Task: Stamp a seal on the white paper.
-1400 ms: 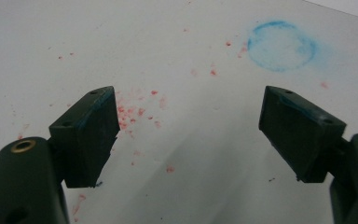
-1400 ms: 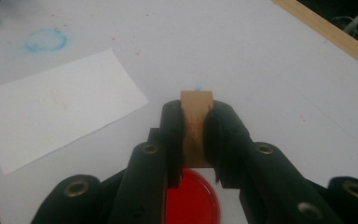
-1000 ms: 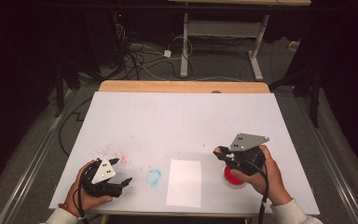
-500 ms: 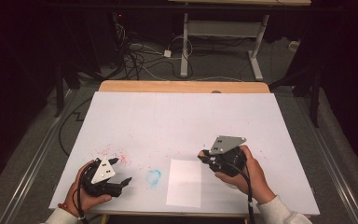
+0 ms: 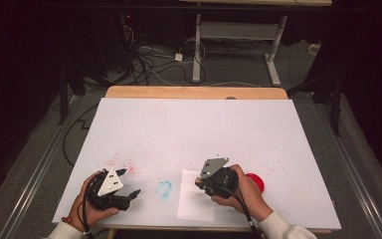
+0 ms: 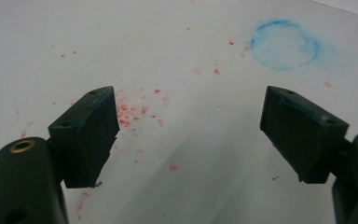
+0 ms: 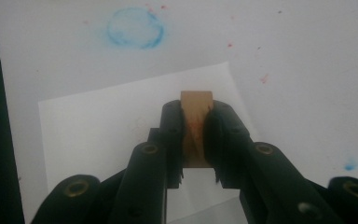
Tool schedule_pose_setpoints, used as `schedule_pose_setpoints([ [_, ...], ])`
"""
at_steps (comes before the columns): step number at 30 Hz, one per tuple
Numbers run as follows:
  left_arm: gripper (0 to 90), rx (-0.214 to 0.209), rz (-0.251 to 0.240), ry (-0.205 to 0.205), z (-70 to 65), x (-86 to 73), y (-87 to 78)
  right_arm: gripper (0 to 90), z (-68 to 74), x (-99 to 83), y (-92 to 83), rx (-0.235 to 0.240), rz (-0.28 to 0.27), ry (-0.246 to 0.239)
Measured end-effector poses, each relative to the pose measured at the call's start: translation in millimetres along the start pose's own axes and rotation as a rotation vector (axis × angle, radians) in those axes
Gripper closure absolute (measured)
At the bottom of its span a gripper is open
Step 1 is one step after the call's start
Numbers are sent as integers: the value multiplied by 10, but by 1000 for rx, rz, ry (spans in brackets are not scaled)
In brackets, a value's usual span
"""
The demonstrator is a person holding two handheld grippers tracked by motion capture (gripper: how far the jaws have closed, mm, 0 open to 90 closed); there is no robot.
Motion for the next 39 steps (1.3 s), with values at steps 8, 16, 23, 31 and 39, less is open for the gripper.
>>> schedule_pose_setpoints([
  [8, 185, 3, 4, 7, -9, 3, 2, 759, 82, -112, 285, 38, 65, 22],
  [16, 185, 13, 8, 28, -7, 8, -5, 761, 66, -138, 285, 50, 55, 29],
  [23, 185, 16, 8, 29, -10, 8, -6, 761, 45, -166, 285, 68, 35, 48],
  [31, 185, 11, 13, 15, -15, -1, -6, 761, 48, -170, 285, 66, 35, 43],
  [39, 185, 26, 15, 32, -18, 9, -2, 760, 65, -170, 287, 57, 33, 40],
])
Point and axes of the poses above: each handheld gripper's, and its own axes: y roughly forward along the jaws, x roughly out of its top, z roughly to its left, the point moved 3 cm from there along y, roughly forward along the jaws, and after that the axes turned 4 degrees about -z, right-handed, at the moved point
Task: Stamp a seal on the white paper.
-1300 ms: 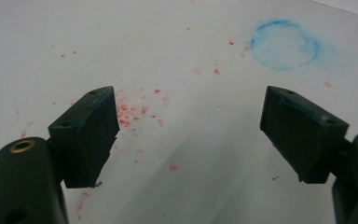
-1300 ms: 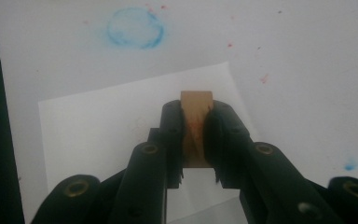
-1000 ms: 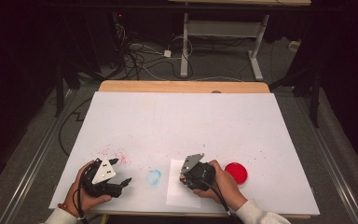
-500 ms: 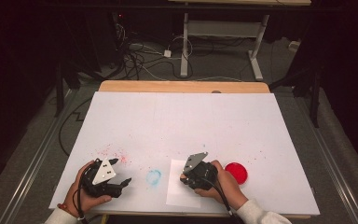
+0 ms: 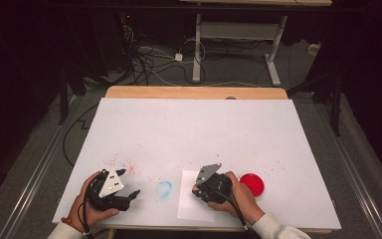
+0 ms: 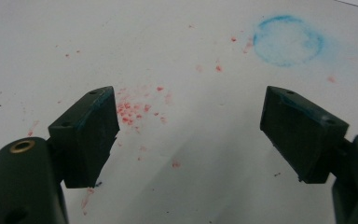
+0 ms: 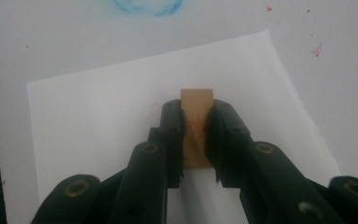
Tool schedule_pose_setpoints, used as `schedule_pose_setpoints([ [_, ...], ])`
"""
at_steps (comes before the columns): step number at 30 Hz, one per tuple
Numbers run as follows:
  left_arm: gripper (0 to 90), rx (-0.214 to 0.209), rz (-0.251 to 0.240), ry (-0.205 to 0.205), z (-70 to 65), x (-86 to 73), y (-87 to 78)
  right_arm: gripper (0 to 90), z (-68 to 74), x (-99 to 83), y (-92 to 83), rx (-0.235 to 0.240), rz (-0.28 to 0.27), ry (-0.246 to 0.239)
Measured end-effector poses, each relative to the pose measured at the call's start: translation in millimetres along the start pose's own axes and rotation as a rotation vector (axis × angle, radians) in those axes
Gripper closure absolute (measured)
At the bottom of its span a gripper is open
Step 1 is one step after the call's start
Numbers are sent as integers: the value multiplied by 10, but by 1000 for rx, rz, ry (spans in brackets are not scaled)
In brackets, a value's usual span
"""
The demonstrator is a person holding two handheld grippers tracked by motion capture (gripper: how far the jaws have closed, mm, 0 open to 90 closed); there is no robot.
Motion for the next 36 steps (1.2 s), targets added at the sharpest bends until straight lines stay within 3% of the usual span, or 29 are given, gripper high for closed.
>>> schedule_pose_setpoints([
  [31, 185, 9, 9, 2, -4, -1, 16, 760, 30, -3, 0, -25, 1, -25],
  [36, 185, 15, 19, -4, 10, -10, 27, 760, 21, -6, -2, -18, -1, -11],
])
Point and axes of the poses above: each handheld gripper's, and its own axes: y roughly forward along the jaws, x roughly out of its top, z roughly to its left, the point moved 3 cm from there along y, roughly forward along the jaws, and after that the axes turned 4 degrees about -z, right-handed, at the moved point
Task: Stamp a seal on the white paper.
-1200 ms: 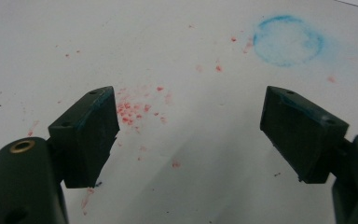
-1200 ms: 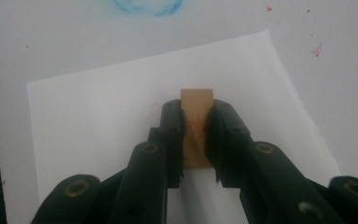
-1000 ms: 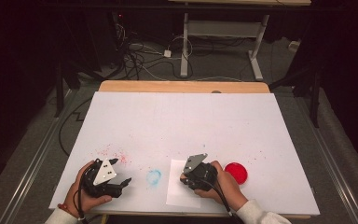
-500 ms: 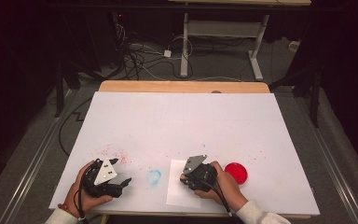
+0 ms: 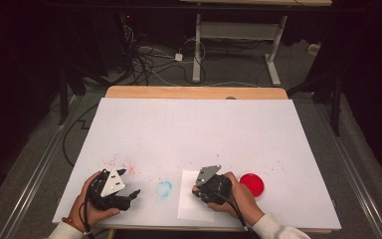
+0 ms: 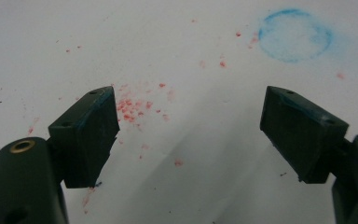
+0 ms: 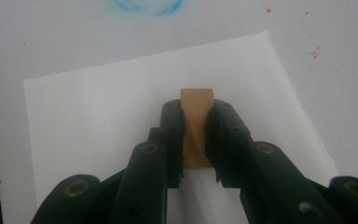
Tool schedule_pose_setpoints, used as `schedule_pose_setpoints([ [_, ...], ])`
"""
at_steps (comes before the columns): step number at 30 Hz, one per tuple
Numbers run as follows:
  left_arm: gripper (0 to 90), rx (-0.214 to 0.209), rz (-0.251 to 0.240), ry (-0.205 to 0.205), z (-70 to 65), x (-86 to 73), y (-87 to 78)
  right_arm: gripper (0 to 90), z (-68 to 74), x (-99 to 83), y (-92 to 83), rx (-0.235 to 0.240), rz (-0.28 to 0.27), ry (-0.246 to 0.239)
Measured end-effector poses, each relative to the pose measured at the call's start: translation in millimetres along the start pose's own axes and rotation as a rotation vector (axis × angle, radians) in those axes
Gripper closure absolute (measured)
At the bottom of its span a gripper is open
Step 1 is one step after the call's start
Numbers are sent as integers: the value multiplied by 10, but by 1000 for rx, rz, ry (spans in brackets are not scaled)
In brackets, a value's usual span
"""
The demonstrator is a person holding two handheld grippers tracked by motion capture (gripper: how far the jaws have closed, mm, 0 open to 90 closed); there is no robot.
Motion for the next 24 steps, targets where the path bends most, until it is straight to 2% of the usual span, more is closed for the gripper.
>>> schedule_pose_setpoints([
  [6, 186, 3, 3, -18, 7, -13, -13, 759, 10, 10, 0, -7, 4, -6],
  [12, 186, 10, 8, -6, 14, -12, -2, 758, -2, -2, -16, 3, -12, 0],
  [14, 187, 5, 12, -17, 12, -17, -5, 758, 0, 1, -56, 11, -27, 9],
  [19, 187, 13, 6, -12, 35, -22, -10, 758, -24, 56, -216, -5, -78, 3],
  [24, 187, 11, 6, -23, 33, -25, -21, 757, -38, 80, -316, -14, -90, -8],
])
Point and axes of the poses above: each handheld gripper's, and its own axes: y roughly forward along the jaws, x roughly out of its top, z roughly to its left, the point moved 3 cm from there along y, roughly forward along the jaws, and after that the axes turned 4 degrees about -z, right-handed, at the moved point
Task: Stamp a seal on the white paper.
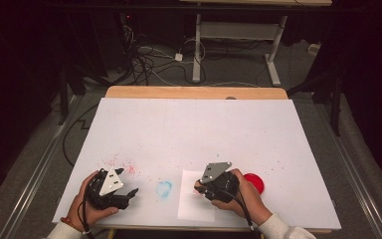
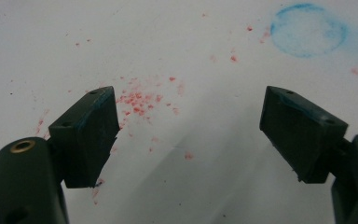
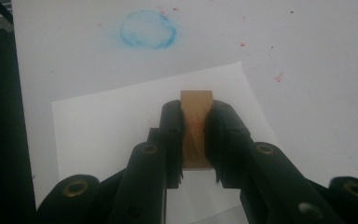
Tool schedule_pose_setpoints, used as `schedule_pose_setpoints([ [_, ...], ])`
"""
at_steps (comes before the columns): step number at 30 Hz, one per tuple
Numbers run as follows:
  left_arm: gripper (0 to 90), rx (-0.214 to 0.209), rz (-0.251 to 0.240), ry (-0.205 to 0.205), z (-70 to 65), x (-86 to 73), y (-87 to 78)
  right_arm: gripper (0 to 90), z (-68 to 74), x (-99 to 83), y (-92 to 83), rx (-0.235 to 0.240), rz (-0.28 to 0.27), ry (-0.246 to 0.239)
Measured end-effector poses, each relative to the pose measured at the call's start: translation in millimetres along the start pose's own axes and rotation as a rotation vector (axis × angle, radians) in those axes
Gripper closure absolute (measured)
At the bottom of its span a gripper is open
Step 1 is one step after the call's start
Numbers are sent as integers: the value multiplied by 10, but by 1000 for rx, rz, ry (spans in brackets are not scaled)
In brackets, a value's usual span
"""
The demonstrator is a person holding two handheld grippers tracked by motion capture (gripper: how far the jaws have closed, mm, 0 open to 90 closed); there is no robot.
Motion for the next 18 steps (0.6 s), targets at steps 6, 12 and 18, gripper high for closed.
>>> schedule_pose_setpoints([
  [6, 187, 4, -9, 10, 17, 4, -3, 757, -52, 8, -135, -18, -14, 3],
  [12, 189, 4, -7, -15, 37, -15, -4, 757, -152, -16, -274, -34, -21, 15],
  [18, 192, 2, -4, -16, 45, -23, 6, 757, -231, -32, -415, -64, -44, 27],
])
Point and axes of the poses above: each handheld gripper's, and its own axes: y roughly forward along the jaws, x roughly out of its top, z roughly to its left, the point moved 3 cm from there along y, roughly forward along the jaws, and after that the axes turned 4 degrees about -z, right-handed, at the moved point
